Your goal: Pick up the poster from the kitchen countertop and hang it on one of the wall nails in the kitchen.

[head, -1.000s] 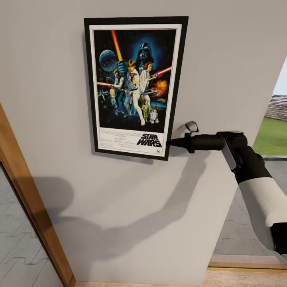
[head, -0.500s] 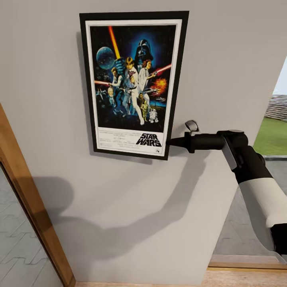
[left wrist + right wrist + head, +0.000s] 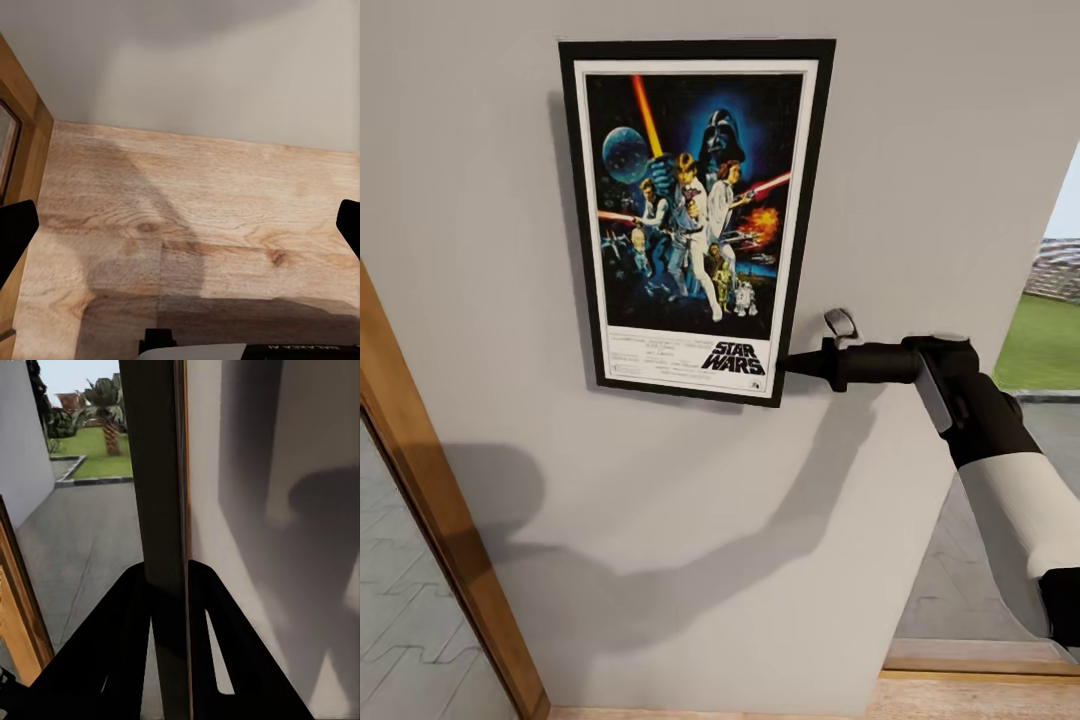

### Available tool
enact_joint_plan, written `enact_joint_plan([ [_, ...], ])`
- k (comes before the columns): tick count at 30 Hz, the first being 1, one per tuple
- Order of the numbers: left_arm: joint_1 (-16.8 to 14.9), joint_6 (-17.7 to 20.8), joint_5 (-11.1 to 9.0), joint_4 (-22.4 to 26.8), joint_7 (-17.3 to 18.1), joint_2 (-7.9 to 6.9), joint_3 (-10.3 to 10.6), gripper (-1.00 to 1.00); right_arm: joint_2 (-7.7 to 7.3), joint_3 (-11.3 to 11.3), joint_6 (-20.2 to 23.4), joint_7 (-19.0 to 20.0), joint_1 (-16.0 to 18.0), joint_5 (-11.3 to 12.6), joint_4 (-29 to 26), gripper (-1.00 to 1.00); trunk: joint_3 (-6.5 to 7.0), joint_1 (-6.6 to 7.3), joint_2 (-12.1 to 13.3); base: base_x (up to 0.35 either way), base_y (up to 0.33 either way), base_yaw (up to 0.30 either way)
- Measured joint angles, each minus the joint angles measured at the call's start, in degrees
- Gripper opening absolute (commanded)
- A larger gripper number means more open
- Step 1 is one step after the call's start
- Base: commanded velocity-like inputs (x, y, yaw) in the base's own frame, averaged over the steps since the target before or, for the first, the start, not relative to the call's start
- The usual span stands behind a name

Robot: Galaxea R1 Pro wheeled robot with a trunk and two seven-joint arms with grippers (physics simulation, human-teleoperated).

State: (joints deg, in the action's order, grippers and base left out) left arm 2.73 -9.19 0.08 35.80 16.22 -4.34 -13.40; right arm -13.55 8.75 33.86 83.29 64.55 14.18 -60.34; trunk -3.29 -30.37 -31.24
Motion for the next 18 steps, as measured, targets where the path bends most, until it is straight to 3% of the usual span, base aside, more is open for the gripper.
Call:
enact_joint_plan([
  [14, 0.0, 0.0, 0.0, 0.0, 0.0, 0.0, 0.0, 1.0, 0.0, 0.04, -0.36, 0.0, -1.36, 0.01, -0.1, -1.0, 0.0, 0.0, 0.0, 0.0, 0.0, 0.0],
  [18, 0.0, 0.0, 0.0, 0.0, 0.0, 0.0, 0.0, 1.0, 0.0, 0.04, -2.56, -0.01, -1.72, -0.02, 0.04, -1.0, 0.0, 0.0, 0.0, 0.0, 0.0, 0.0],
])
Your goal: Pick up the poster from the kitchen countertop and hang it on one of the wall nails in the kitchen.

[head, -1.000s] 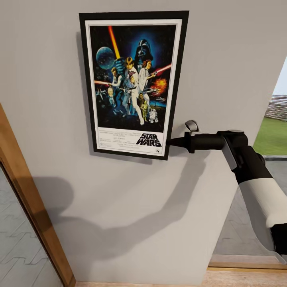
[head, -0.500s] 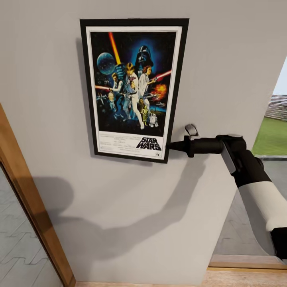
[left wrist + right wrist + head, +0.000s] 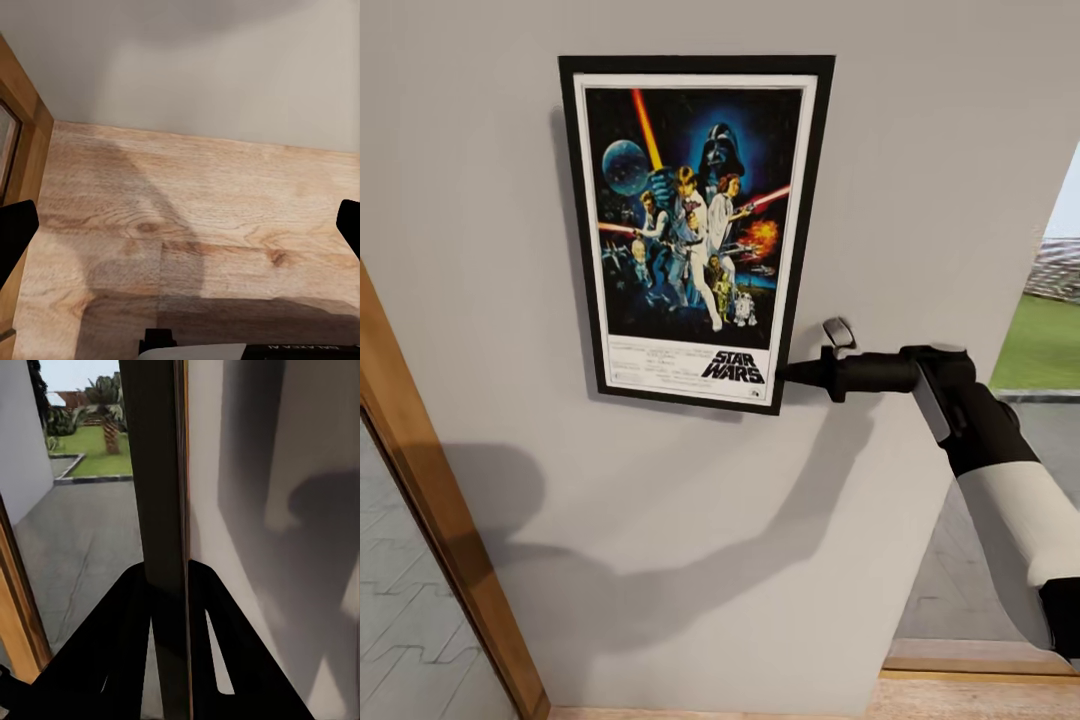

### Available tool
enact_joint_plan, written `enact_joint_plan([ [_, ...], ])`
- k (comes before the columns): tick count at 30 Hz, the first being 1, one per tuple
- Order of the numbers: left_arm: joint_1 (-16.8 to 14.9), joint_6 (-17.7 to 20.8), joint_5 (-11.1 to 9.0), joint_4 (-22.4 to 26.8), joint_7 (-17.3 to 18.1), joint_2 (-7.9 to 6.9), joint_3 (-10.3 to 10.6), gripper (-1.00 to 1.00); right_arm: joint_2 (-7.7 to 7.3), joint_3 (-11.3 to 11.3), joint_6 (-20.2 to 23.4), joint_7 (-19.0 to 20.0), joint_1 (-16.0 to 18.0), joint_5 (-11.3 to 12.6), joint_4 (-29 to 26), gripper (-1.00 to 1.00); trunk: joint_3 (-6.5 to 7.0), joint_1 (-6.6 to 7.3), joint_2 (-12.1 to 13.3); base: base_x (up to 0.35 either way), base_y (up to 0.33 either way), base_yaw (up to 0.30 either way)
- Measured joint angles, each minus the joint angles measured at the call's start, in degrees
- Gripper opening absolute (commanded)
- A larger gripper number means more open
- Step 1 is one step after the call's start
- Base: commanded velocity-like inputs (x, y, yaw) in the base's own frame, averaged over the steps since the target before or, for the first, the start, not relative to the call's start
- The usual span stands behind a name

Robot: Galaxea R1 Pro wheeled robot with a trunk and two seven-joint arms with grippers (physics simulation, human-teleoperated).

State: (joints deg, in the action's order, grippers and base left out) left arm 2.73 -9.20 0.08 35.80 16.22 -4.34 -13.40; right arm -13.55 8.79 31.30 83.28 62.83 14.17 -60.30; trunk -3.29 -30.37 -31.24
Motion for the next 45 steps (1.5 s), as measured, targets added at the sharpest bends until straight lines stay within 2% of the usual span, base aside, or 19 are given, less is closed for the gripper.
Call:
enact_joint_plan([
  [12, 0.0, 0.04, 0.0, 0.0, 0.0, 0.0, 0.0, 1.0, 0.0, 0.0, -1.4, -0.01, -0.31, -0.04, 0.31, -1.0, 0.0, 0.0, 0.0, 0.0, 0.0, 0.0],
  [45, 0.0, 0.0, 0.0, 0.0, 0.0, 0.0, 0.0, 1.0, 0.0, -0.06, -1.46, -0.01, -0.75, -0.04, 0.52, -1.0, 0.0, 0.0, 0.0, 0.0, 0.0, 0.0],
])
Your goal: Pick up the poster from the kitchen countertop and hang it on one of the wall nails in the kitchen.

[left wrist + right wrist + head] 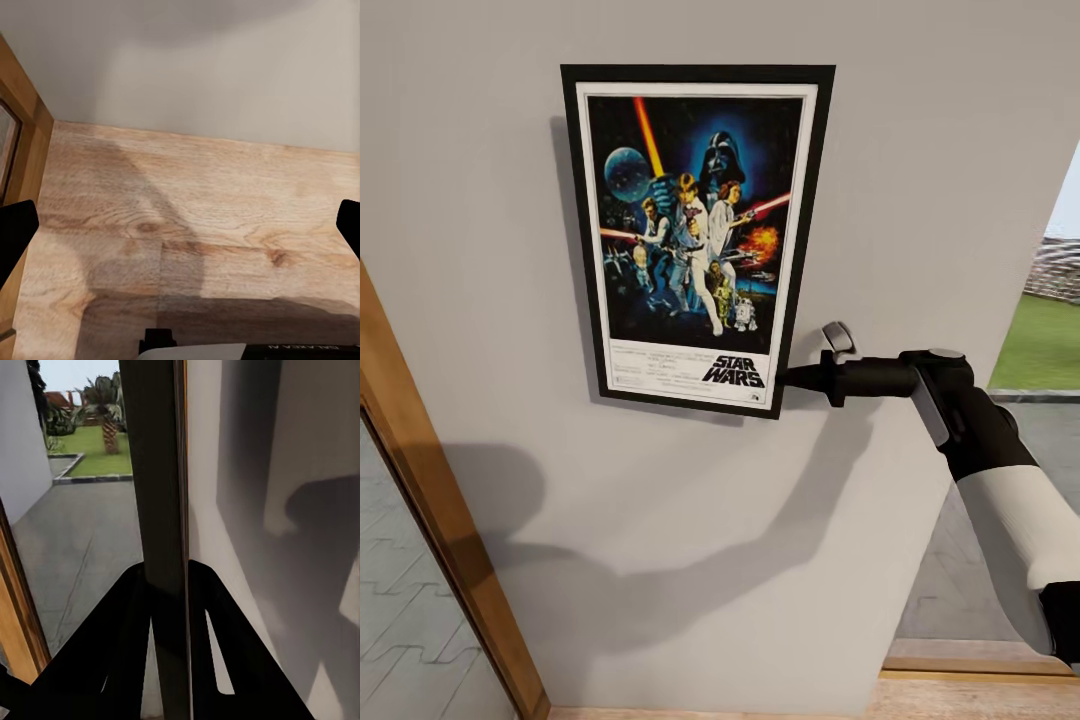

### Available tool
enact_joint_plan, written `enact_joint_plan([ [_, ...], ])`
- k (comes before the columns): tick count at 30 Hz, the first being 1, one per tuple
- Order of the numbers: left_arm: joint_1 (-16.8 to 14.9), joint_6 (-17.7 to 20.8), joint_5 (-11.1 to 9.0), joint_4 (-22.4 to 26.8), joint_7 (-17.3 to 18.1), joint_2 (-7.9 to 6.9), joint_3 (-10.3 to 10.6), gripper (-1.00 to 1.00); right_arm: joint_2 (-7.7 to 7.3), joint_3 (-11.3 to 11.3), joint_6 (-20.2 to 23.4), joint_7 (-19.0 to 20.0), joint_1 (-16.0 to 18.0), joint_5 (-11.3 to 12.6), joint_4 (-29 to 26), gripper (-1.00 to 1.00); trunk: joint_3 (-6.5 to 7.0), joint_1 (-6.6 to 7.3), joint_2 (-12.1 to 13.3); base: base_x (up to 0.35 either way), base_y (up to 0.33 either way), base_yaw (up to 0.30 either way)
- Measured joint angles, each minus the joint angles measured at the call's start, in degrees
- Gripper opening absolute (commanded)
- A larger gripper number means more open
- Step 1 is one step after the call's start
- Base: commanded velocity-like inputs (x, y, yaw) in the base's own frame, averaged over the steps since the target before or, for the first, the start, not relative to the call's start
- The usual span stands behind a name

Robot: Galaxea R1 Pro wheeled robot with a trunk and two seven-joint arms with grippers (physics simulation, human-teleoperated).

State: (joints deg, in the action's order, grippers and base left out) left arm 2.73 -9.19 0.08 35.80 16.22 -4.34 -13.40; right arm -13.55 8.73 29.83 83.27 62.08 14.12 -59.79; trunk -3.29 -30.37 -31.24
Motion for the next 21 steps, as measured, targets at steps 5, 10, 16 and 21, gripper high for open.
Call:
enact_joint_plan([
  [5, 0.0, 0.02, 0.0, 0.01, 0.0, 0.0, -0.01, 1.0, 0.0, 0.02, 0.0, 0.0, 0.0, 0.01, 0.0, -1.0, 0.0, 0.0, 0.0, 0.0, 0.053, 0.0],
  [10, 0.0, 0.01, 0.0, 0.01, 0.0, 0.0, -0.01, 1.0, 0.0, -0.02, 0.0, 0.0, 0.0, 0.01, 0.0, -1.0, 0.0, 0.0, 0.0, 0.0, 0.078, 0.0],
  [16, 0.0, 0.01, 0.0, 0.0, 0.0, 0.0, 0.0, 1.0, 0.0, -0.03, 0.0, 0.0, 0.0, 0.01, 0.0, -1.0, 0.0, 0.0, 0.0, 0.0, 0.034, 0.0],
  [21, 0.0, 0.02, 0.0, 0.02, 0.01, 0.0, -0.02, 1.0, -0.01, -0.03, 0.0, -0.01, -0.01, 0.02, 0.0, -1.0, 0.0, 0.0, 0.0, 0.0, 0.144, 0.0],
])
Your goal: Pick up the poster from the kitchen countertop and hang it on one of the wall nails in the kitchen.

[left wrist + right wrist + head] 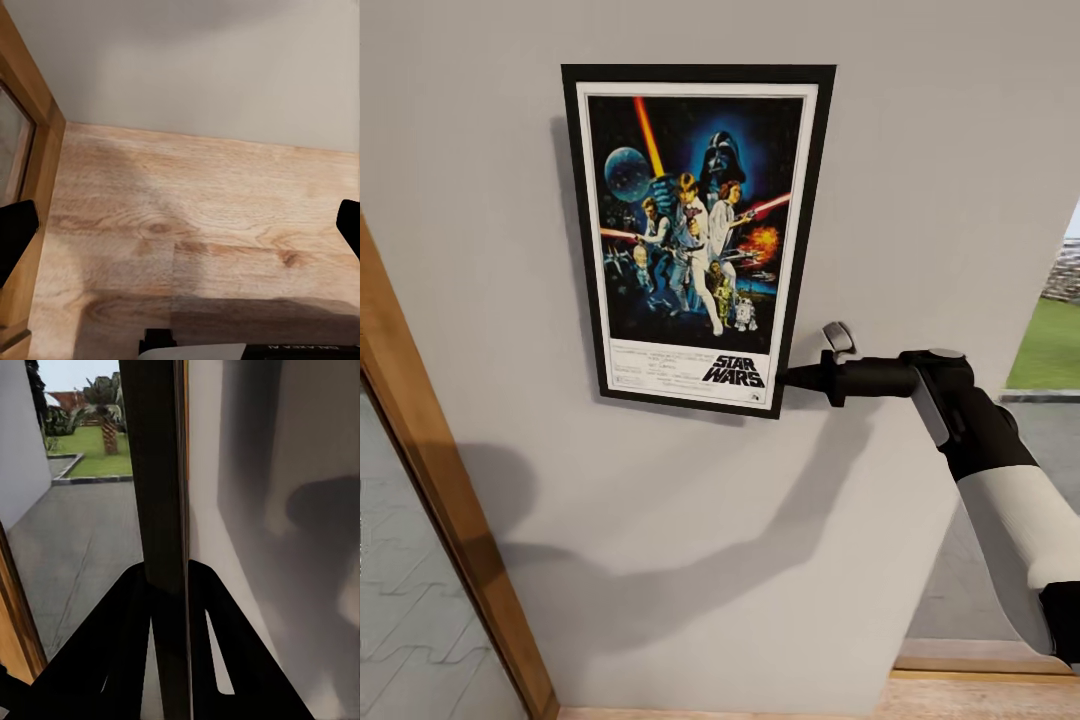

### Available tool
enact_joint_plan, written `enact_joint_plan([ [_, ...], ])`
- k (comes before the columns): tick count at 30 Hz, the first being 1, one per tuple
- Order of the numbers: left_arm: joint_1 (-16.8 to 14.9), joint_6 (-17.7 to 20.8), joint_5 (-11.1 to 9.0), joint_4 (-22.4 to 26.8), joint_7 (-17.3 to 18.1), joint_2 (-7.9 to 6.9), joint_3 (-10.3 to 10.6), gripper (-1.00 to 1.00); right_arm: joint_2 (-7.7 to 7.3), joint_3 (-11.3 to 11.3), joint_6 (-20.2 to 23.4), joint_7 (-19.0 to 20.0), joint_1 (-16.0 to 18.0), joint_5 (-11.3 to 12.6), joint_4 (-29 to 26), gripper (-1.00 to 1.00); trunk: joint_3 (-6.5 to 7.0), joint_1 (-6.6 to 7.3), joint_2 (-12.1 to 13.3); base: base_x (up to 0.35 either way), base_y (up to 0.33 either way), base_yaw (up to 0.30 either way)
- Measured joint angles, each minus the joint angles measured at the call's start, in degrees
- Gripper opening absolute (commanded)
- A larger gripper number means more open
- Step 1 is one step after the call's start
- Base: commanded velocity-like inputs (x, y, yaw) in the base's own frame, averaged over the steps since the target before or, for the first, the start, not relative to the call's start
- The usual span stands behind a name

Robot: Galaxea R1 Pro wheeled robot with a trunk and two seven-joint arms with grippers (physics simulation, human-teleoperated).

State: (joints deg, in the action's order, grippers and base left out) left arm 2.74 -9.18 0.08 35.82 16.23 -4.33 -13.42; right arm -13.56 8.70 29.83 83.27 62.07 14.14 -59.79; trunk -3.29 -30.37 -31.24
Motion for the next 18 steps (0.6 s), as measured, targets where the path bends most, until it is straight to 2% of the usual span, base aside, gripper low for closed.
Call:
enact_joint_plan([
  [18, 0.0, -0.01, 0.0, -0.02, -0.01, 0.0, 0.02, 1.0, 0.01, 0.0, 0.0, 0.01, 0.01, -0.02, 0.0, -1.0, 0.0, 0.0, 0.0, 0.0, 0.024, 0.0],
])
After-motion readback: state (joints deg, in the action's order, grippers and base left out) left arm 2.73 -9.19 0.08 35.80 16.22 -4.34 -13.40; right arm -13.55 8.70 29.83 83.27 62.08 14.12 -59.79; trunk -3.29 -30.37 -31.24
